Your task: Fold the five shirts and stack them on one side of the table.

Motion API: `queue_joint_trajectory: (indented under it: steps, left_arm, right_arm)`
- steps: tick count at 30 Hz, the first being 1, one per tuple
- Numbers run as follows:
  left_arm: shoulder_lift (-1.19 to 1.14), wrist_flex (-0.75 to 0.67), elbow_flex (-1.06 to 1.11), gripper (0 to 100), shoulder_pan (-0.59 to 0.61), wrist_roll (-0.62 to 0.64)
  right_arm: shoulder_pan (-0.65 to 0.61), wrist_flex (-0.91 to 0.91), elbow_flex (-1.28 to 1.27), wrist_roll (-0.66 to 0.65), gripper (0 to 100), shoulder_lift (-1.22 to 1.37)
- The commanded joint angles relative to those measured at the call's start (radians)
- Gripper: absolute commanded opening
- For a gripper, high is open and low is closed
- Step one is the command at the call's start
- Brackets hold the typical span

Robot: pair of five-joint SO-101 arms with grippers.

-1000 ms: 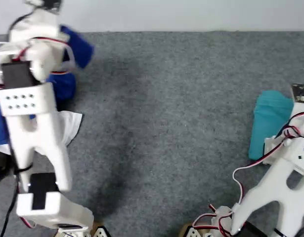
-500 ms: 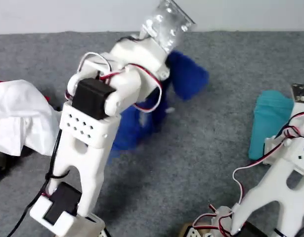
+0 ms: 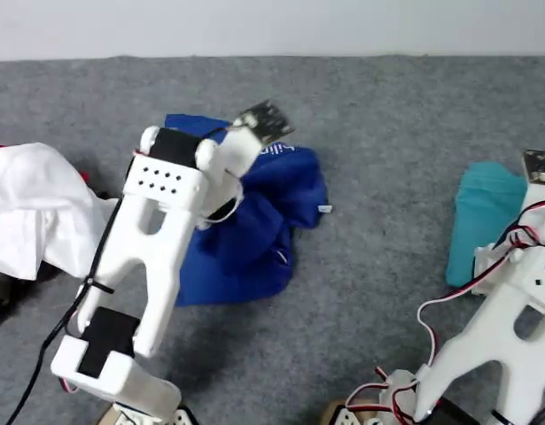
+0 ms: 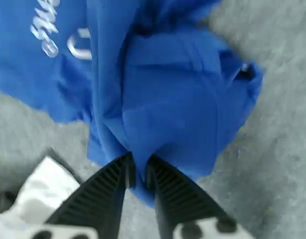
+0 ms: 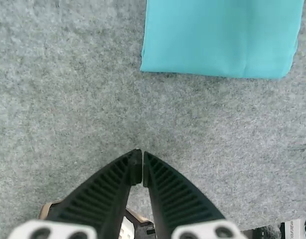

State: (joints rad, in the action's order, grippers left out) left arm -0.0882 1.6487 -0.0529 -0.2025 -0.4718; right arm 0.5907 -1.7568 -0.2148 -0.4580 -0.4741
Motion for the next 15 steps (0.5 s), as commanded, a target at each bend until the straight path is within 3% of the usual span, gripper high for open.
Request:
queue_joint_trajectory:
  steps: [1,9,15]
  left_arm:
    - [0.018,-0.025,0.025,2,0.046,-0.026]
    - [0.089,0.063,-0.005,13,0.063,-0.029]
    - [0.25,0.106,0.022,14,0.008,-0.025]
  right_arm:
    - [-0.042,-0.036,0.009,0.005,0.9,-0.025]
    - [-0.165,-0.036,0.009,0.009,0.9,-0.025]
    - [-0.188,-0.036,0.009,0.009,0.9,-0.024]
